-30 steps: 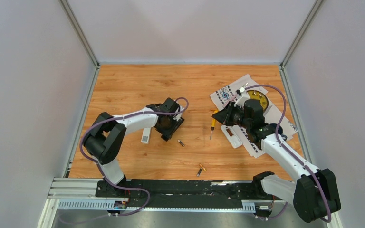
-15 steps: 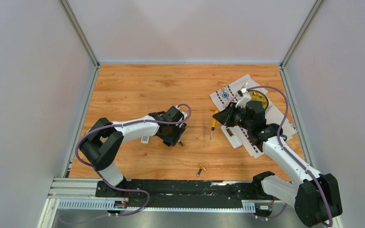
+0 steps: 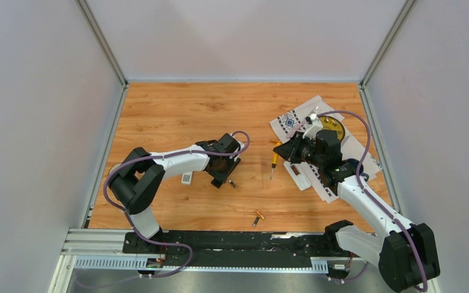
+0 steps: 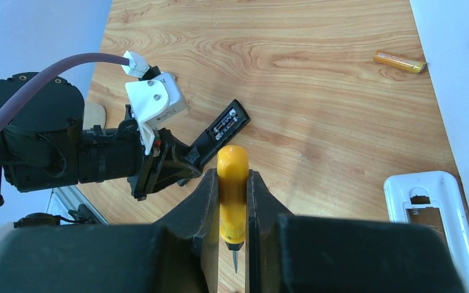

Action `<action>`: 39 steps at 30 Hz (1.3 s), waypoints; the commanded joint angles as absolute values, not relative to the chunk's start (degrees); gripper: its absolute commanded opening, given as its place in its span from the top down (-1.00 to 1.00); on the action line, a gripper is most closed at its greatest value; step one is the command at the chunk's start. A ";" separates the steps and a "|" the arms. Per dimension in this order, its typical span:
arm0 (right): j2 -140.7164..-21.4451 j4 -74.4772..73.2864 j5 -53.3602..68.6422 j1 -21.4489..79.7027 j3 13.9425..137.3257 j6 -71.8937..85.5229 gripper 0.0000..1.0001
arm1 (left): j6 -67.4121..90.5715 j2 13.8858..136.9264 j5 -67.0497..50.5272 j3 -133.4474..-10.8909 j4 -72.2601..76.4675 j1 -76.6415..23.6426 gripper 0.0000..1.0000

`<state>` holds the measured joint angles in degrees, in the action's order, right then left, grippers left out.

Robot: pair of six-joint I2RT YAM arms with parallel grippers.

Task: Unload the batteries from the remote control

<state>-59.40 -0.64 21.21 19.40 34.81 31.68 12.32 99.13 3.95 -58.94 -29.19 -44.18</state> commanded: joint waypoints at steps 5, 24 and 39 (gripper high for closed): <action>-57.57 0.26 21.80 19.16 35.24 31.90 1.00 | 11.08 98.54 7.29 -59.49 -31.37 -41.92 0.87; -53.89 -3.16 18.29 18.99 35.51 31.29 1.00 | 14.40 92.45 6.51 -66.27 -33.67 -52.90 1.00; -52.38 -4.66 18.02 16.08 34.72 31.20 1.00 | 18.99 104.32 5.18 -66.01 -24.52 -63.10 1.00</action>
